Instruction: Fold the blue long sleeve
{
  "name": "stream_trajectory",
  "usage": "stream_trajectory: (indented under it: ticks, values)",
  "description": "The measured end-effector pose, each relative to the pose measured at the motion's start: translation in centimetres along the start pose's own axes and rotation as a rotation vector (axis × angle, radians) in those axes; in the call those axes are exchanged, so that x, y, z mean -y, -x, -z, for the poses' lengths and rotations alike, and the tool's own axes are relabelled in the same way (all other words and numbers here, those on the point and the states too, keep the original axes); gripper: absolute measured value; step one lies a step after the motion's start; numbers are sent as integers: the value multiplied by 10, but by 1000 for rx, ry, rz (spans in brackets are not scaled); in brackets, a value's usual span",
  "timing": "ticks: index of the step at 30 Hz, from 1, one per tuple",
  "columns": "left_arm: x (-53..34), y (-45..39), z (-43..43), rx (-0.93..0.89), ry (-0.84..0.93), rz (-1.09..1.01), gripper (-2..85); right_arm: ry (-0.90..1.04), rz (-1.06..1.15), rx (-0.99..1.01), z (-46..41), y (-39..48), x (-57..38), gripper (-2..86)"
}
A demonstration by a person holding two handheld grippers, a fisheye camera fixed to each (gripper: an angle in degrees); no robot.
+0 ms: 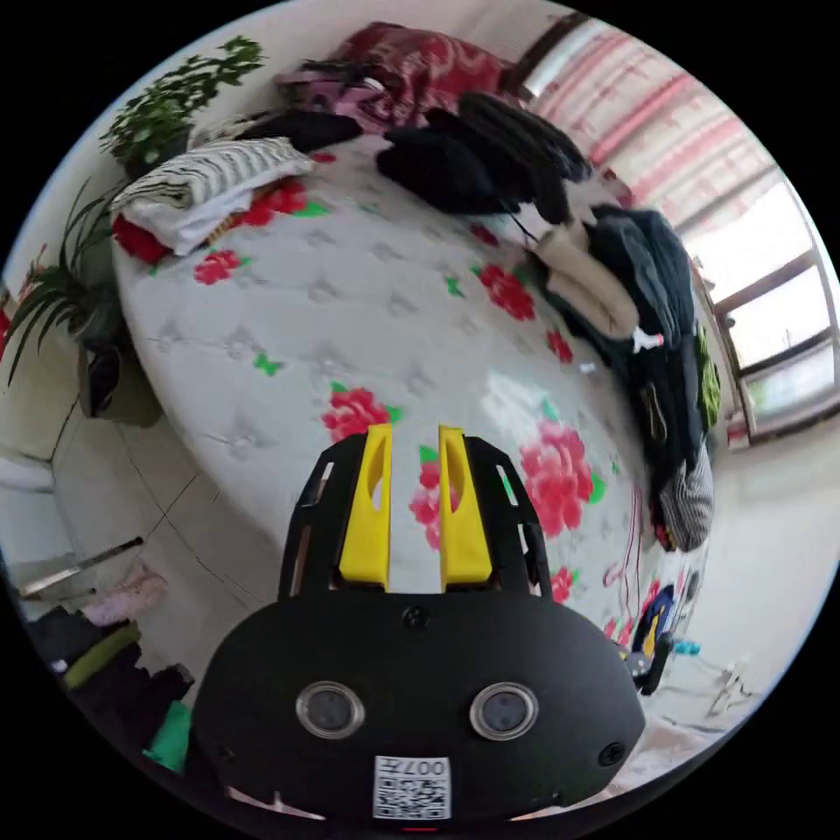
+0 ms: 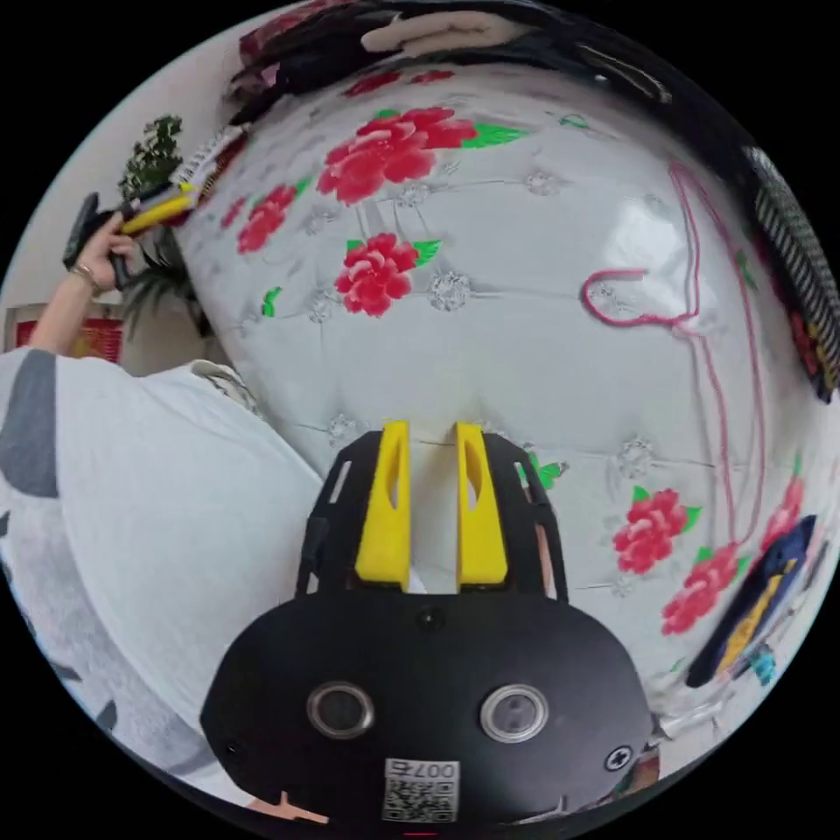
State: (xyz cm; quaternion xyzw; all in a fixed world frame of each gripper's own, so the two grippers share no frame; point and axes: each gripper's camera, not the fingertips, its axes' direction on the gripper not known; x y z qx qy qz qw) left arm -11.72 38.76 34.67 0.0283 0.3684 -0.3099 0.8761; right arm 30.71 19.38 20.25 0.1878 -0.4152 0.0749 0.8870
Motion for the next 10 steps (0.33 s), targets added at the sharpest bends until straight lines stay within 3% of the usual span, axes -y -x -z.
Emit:
stream_trajectory:
  ticks: [4, 10]
  values:
    - [61, 53, 37, 59, -193, 97, 79, 98, 105, -270, -40, 64, 24, 7]
    - [166, 101, 47, 173, -294, 102, 99, 137, -143, -267, -75, 75, 45, 2]
